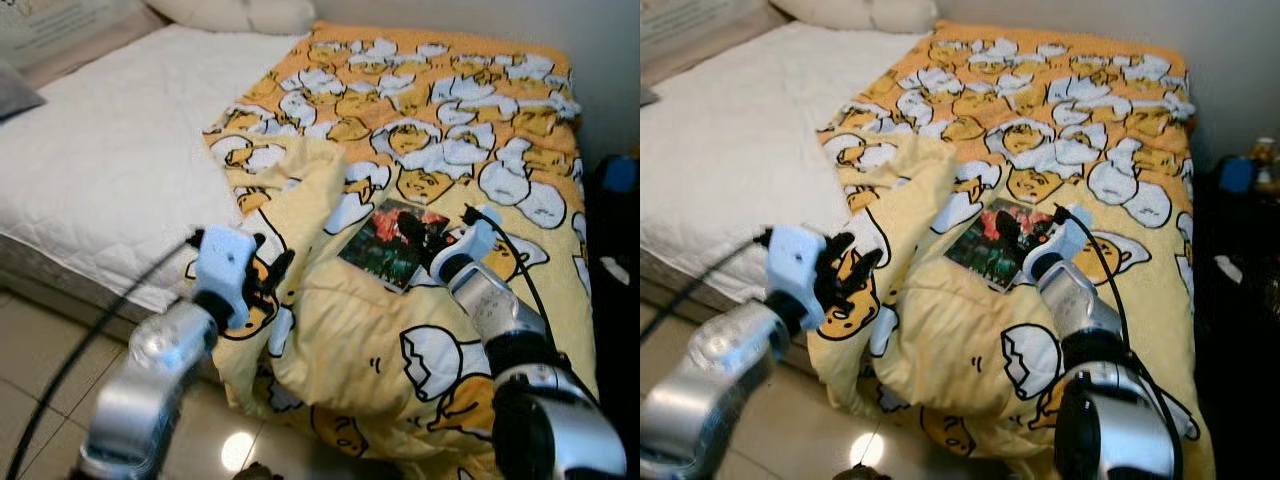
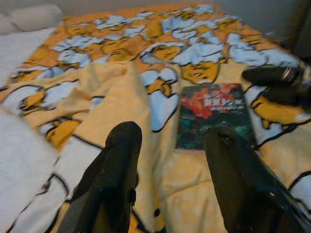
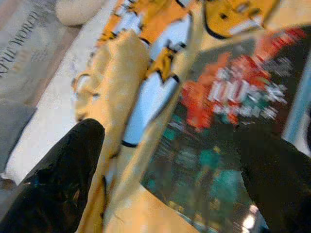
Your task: Clean up the room
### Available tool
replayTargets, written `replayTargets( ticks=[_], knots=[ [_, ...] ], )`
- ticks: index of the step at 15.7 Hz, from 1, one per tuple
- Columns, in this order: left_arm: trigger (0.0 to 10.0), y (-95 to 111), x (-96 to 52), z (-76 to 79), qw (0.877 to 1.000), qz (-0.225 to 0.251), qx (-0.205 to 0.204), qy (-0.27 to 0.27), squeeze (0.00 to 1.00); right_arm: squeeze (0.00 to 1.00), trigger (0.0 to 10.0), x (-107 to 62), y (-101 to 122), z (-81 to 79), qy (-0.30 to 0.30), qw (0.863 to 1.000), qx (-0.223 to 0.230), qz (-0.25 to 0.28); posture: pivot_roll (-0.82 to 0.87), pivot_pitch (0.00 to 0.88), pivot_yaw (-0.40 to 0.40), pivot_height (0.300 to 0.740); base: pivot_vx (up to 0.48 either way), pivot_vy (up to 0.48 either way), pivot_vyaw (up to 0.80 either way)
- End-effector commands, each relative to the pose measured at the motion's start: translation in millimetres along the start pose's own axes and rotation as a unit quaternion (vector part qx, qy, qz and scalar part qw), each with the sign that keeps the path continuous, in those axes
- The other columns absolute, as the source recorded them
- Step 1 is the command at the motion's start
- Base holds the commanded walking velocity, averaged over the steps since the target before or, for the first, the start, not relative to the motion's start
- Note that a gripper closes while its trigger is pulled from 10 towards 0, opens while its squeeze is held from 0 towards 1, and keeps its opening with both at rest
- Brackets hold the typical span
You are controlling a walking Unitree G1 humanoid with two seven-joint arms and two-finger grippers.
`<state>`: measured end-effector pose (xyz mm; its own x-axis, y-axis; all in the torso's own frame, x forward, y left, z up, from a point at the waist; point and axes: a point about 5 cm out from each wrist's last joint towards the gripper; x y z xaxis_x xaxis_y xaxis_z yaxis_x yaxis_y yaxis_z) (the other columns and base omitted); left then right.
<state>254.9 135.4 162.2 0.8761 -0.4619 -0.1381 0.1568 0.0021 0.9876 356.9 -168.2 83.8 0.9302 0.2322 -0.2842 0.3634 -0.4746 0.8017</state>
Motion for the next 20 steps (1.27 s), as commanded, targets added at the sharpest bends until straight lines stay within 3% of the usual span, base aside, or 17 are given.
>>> replayTargets(
  ticks=[1, 6, 11, 12, 13, 16, 18, 20],
  knots=[
    [10.0, 5.6, -0.8, -1.2, 1.0, 0.0, -0.005, -0.017, 0.0, 1.0, 10.0, 1.2, 9.2, 1.9, -0.003, 1.0, 0.009, 0.012, 0.07, 0.112, 0.055, 0.74, 0.0, 0.0, 0.0],
    [10.0, 14.9, -2.3, -8.4, 0.994, -0.041, 0.038, -0.09, 0.0, 1.0, 10.0, 2.4, 15.8, 13.5, -0.032, 0.998, 0.049, 0.016, 0.07, 0.149, 0.061, 0.74, 0.0, 0.0, 0.0],
    [10.0, 27.2, -6.6, -16.3, 0.991, -0.053, 0.027, -0.121, 0.0, 1.0, 10.0, 5.3, 7.7, 11.4, -0.045, 0.997, 0.051, -0.026, 0.06, 0.2, 0.075, 0.74, 0.0, 0.0, 0.0],
    [10.0, 29.6, -6.1, -18.3, 0.989, -0.057, 0.026, -0.134, 0.0, 0.57, 10.0, 5.8, 8.2, 10.8, -0.046, 0.997, 0.053, -0.029, 0.06, 0.202, 0.075, 0.74, 0.0, 0.0, 0.0],
    [10.0, 32.0, -4.7, -19.4, 0.987, -0.062, 0.028, -0.144, 0.0, 0.0, 10.0, 5.8, 7.9, 11.3, -0.051, 0.997, 0.047, -0.035, 0.07, 0.203, 0.074, 0.74, 0.0, 0.0, 0.0],
    [10.0, 33.0, -6.1, -19.6, 0.983, -0.075, 0.032, -0.165, 0.0, 0.0, 10.0, 5.3, 3.5, 12.6, -0.06, 0.996, 0.05, -0.046, 0.07, 0.207, 0.076, 0.74, 0.0, 0.0, 0.0],
    [10.0, 31.5, -10.6, -18.7, 0.976, -0.093, 0.04, -0.193, 0.0, 0.0, 10.0, 6.5, 3.3, 5.3, -0.014, 0.993, 0.112, -0.034, 0.07, 0.212, 0.078, 0.74, 0.0, 0.0, 0.0],
    [10.0, 32.1, -8.8, -17.8, 0.975, -0.094, 0.042, -0.197, 0.0, 0.0, 10.0, 5.6, 5.1, 1.7, 0.03, 0.992, 0.115, -0.039, 0.07, 0.209, 0.071, 0.74, 0.0, 0.0, 0.0]
  ],
)
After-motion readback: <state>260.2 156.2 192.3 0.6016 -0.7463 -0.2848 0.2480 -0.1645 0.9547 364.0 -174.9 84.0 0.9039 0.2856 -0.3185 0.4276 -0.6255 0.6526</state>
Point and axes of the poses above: a point about 5 cm out from each wrist's last joint towards the gripper, its own x axis pointing out of the wrist towards the gripper, its own y axis along the axis of the wrist's last joint, z = x × y, and after that the axes turned 9 degrees about -x, right-handed
